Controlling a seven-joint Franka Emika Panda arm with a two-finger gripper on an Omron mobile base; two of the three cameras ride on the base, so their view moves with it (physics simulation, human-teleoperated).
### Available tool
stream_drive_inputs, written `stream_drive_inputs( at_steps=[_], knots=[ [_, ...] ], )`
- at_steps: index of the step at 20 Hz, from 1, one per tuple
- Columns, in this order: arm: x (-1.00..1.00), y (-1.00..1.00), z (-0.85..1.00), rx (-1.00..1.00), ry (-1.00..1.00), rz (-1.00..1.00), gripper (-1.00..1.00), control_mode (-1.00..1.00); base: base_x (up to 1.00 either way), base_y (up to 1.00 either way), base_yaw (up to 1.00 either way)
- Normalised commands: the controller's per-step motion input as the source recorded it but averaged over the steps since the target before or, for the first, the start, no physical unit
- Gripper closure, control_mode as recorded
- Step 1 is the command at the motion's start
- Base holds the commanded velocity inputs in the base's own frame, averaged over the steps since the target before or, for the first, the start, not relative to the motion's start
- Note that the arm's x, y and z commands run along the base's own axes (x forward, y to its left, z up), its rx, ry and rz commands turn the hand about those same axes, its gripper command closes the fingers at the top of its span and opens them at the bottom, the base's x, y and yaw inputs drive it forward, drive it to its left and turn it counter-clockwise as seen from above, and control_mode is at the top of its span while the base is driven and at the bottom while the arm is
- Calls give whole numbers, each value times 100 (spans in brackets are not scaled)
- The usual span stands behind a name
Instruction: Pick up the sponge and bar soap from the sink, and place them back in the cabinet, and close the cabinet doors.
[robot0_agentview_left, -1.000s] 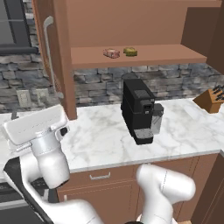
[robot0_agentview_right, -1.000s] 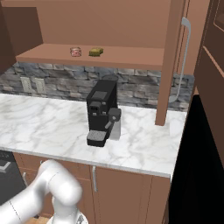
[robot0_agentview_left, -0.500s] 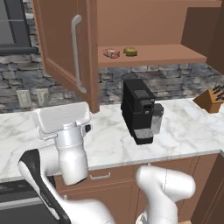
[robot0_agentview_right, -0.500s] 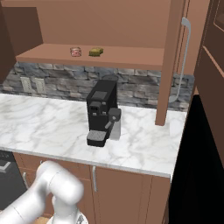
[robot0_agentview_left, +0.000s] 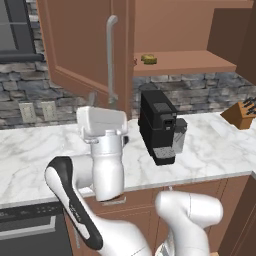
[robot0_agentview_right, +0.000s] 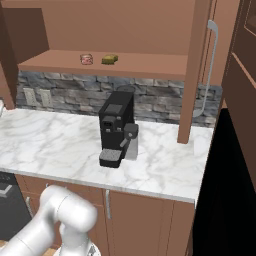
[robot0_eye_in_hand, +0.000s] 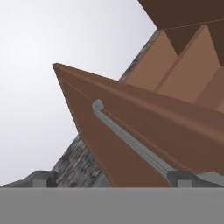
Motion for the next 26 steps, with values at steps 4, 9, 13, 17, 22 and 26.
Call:
stream_drive_inputs(
  at_steps=[4, 9, 13, 17, 22, 26],
  knots=[
    [30, -35, -4, 21, -7, 0, -100, -100, 0, 0, 0],
    [43, -16, -5, 16, -5, 0, -100, -100, 0, 0, 0],
    [48, -5, -9, 13, -3, 0, -100, -100, 0, 0, 0],
    [56, 0, -11, 9, 0, 0, -100, -100, 0, 0, 0],
    [62, 0, -11, 6, 0, 0, -100, -100, 0, 0, 0],
    [64, 0, -11, 6, 0, 0, -100, -100, 0, 0, 0]
  ],
)
